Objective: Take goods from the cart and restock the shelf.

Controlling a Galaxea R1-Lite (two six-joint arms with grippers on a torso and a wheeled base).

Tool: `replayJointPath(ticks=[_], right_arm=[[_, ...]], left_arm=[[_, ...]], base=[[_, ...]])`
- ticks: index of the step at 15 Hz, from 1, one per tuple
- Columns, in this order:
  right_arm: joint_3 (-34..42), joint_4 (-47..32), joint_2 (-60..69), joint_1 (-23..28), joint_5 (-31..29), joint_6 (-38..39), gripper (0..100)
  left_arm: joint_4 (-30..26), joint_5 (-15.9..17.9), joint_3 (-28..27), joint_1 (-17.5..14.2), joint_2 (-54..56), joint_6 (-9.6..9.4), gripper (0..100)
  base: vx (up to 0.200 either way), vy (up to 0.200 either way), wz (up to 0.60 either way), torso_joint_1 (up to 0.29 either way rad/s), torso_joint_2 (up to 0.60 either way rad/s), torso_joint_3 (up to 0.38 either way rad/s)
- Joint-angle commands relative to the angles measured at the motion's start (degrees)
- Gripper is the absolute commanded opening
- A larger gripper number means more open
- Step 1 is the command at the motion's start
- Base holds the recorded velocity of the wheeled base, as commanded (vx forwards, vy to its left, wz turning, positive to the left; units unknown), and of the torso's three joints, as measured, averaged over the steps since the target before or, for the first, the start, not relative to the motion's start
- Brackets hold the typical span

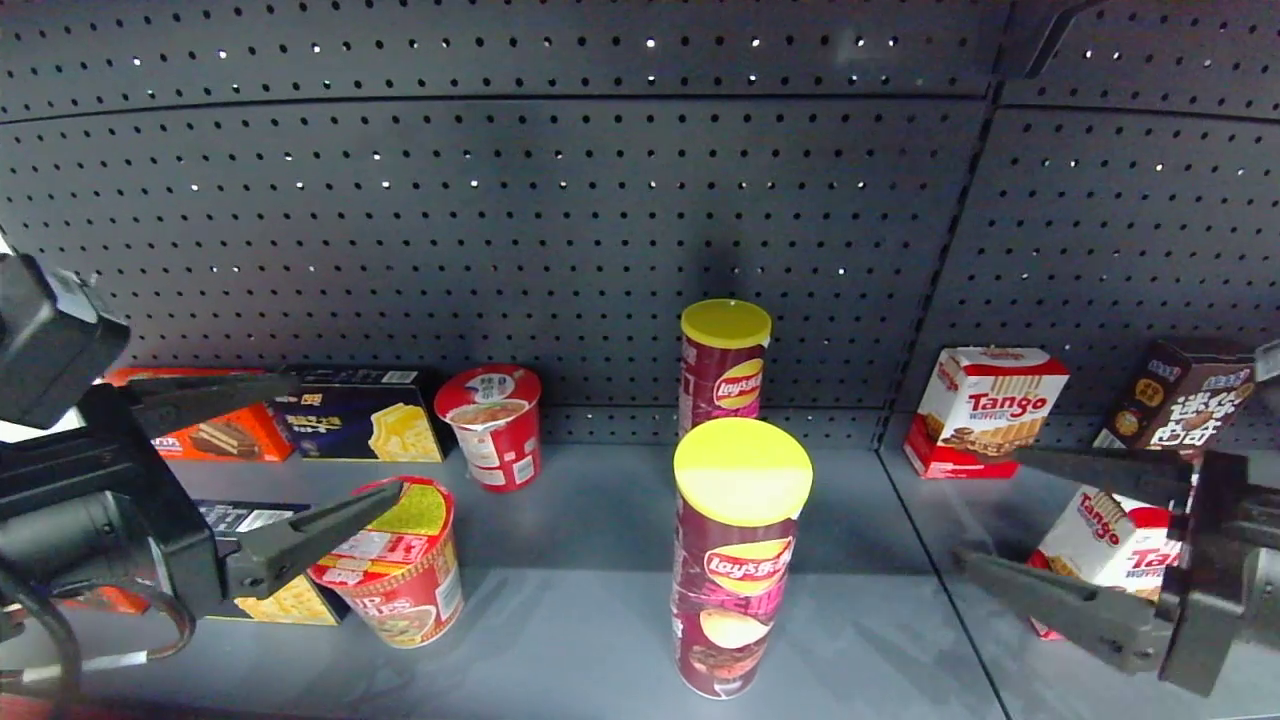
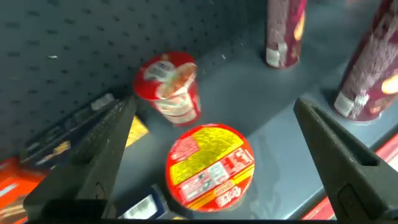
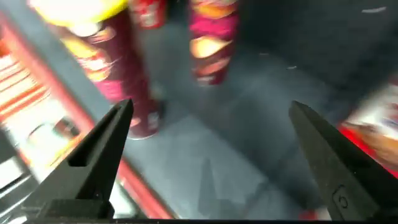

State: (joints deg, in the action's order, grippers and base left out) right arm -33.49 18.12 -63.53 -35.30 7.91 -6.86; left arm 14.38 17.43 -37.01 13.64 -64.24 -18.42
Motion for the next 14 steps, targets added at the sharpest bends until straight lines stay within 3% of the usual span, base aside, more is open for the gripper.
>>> replayJointPath(ticks=[1, 7, 14], right_arm=[[1.2, 0.0, -4.4, -3.7, -0.3, 0.0, 100], [2.3, -0.2, -7.5, -7.5, -3.6, 0.2, 100], [1.1, -0.2, -12.9, -7.8, -5.5, 0.4, 100]], left_arm=[[-0.1, 0.0, 0.2, 0.4, -1.7, -0.12, 100], [-2.0, 0.3, 0.6, 1.7, -1.1, -0.12, 100], [-5.9, 0.1, 2.6, 1.7, 3.2, 0.05, 100]], base=[[0.000, 0.000, 0.00, 0.000, 0.00, 0.000], [0.000, 0.000, 0.00, 0.000, 0.00, 0.000], [0.000, 0.000, 0.00, 0.000, 0.00, 0.000]])
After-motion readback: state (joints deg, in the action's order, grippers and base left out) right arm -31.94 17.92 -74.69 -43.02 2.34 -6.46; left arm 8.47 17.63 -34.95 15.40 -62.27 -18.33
